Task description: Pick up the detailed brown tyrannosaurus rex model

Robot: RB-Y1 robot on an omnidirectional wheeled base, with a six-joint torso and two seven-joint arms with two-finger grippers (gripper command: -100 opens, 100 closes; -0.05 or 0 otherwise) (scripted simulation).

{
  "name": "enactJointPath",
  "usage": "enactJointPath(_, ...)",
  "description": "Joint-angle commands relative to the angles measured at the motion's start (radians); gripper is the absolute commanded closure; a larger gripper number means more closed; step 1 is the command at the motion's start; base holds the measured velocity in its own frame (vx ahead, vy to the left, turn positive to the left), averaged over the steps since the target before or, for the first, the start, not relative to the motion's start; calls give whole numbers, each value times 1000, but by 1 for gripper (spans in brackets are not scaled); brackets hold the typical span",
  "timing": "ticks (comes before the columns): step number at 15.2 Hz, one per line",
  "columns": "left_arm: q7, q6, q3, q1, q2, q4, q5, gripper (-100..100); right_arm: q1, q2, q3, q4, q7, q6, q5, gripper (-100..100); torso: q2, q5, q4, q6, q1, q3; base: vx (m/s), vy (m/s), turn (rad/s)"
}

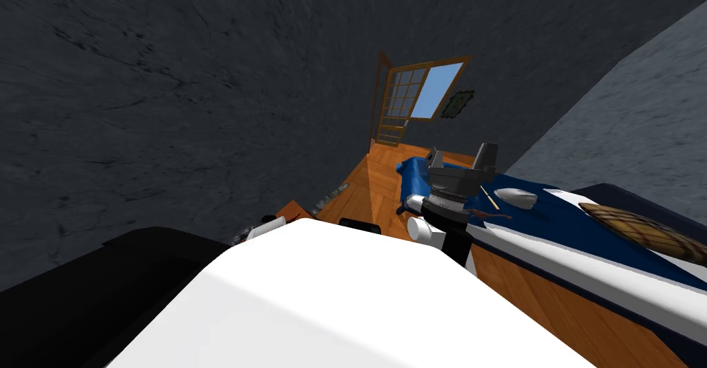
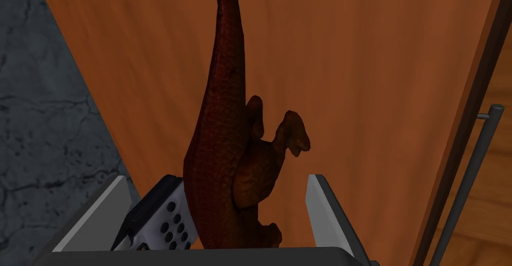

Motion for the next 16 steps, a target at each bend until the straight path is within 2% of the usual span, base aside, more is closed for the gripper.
enactJointPath(1, 1, -29, -7, -6, -2, 26, -5, -100, 0, 0, 0, 0, 0, 0, 0, 0, 0, 0, 0, 0, 0, 0, 22, 42, 65)
enactJointPath(5, 1, -76, -18, -17, -4, 76, -11, -100, 0, 0, 0, 0, 0, 0, 0, 0, 1, 1, 0, 0, 4, 1, 20, 56, 46)
enactJointPath(6, 2, -60, -16, -14, -6, 60, -12, -100, 0, 0, 0, 0, 0, 0, 0, 0, 2, 1, 0, 0, 3, 1, 12, 26, 8)
enactJointPath(7, 2, -64, -16, -15, -6, 63, -12, 100, 0, 0, 0, 0, 0, 0, 0, 0, 2, 1, 1, 0, 2, 1, 4, 10, -1)
enactJointPath(11, 2, -63, -16, -14, -6, 64, -12, 100, 0, 0, 0, 0, 0, 0, 0, 0, 3, -1, 1, 0, 0, 2, 0, 0, 0)
enactJointPath(15, 0, 9, 2, 3, -1, -14, 0, 100, 0, 0, 0, 0, 0, 0, 0, 0, 5, -2, 1, 1, -6, 3, -22, -57, -71)
enactJointPath(16, 1, -13, -2, -1, -2, 5, -2, 100, 0, 0, 0, 0, 0, 0, 0, 0, 5, -2, 1, 1, -7, 3, -17, -45, -18)
